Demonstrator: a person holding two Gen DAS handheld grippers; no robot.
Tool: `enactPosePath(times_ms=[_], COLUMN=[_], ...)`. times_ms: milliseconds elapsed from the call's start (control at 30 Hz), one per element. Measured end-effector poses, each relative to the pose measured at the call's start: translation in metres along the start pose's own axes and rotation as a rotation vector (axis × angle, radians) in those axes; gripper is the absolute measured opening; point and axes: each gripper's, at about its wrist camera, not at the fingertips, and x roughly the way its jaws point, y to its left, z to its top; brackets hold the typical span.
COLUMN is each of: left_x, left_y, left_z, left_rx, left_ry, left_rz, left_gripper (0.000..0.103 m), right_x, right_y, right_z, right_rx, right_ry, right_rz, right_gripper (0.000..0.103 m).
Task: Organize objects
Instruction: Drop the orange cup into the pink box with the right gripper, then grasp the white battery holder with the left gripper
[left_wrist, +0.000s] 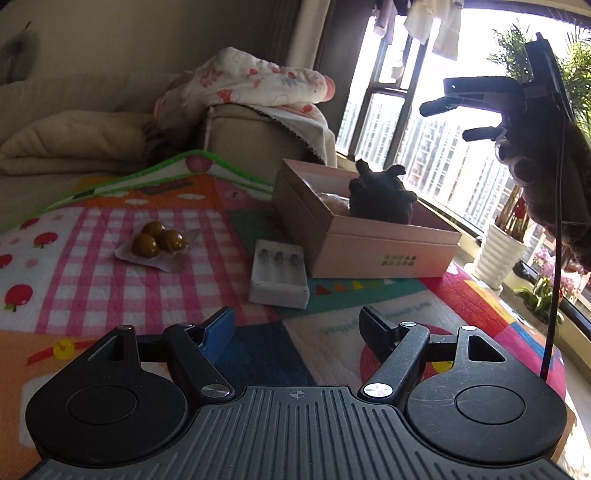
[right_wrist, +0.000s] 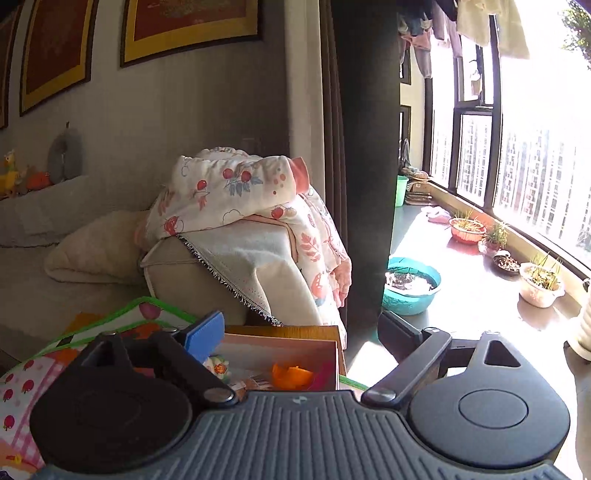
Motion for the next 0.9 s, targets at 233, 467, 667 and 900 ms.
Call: enactPosePath(times_ms=[233,467,667,900], left_x=[0.015,0.055,0.087,0.098], left_y=[-0.009,-0.020,-0.020,-0.019], left_z=[0.012,0.038,0.037,0.036], left_rx=[0.069,0.163,0.174,0.158], left_ry=[-0.012,0.008,0.097,0.126], left_rz=[0.008,0.101,0.137,0.146], left_gripper=[0.079,0.079,0.079,0.076], right_x=[-0.051,-0.052,-0.055,-0.053], right_y=[0.009,0.022,0.033,0.035], right_z=[-0.083,-0.172,-0.185,-0.185], right_rx=[-0.060,-0.005,-0.022,-0.039], right_ry=[-0.007,0.171,0.148,0.154], right_rz=[-0.012,0.043,0.048,0.053], right_gripper=[0.103,0.103,0.103,0.103])
